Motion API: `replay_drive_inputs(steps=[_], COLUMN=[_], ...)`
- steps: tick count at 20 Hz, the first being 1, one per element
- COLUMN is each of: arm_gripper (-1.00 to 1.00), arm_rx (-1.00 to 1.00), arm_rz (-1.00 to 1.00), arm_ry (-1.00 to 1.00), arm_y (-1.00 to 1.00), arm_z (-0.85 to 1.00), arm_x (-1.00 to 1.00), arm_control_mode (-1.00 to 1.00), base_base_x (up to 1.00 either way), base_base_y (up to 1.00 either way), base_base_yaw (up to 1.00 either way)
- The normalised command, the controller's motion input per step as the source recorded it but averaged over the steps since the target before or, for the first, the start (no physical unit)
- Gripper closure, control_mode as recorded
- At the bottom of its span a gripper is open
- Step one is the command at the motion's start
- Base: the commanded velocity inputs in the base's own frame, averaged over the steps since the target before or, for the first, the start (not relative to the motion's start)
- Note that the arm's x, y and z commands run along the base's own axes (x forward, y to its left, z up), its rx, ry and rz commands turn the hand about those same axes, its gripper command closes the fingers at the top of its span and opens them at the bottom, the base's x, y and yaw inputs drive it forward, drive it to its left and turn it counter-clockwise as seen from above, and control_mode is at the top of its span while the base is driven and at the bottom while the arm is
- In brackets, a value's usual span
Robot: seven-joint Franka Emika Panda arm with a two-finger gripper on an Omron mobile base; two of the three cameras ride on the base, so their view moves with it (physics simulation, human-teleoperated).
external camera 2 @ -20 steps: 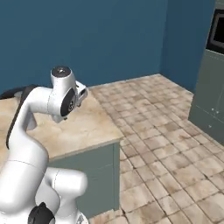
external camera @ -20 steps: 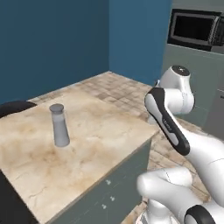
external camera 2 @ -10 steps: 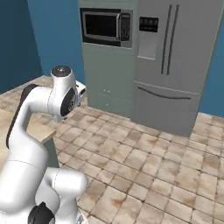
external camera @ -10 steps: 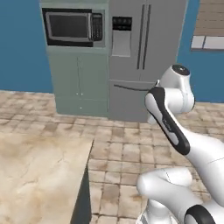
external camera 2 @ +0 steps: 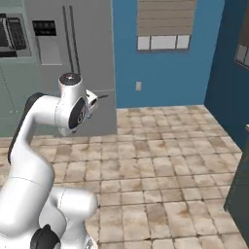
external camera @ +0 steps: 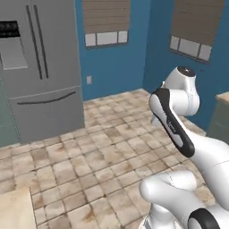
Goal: Place the pitcher and cup on the dining counter for serving.
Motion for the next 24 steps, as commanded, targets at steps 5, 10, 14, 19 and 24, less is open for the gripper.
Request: replay_drive_inputs(steps=[5,10,14,19,24], arm_gripper=[-1.0,-1.0,-1.0,-1.0,-1.0], arm_rx=[0.0,0.0,0.0,0.0,0.0], arm_rz=[0.0,0.0,0.0,0.0,0.0], arm_ry=[0.0,0.0,0.0,0.0,0.0], arm_y=[0.0,0.0,0.0,0.0,0.0], arm_z=[0.0,0.0,0.0,0.0,0.0], arm_x=[0.0,0.0,0.0,0.0,0.0], arm_control_mode=[1.0,1.0,1.0,1.0,1.0], base_base_x=[0.0,0.0,0.05,0.31,0.87], base_base_y=[-0.33,-0.4,-0.36,-0.24,-0.05], base_base_yaw=[-0.87,-0.85,-0.81,-0.72,-0.55])
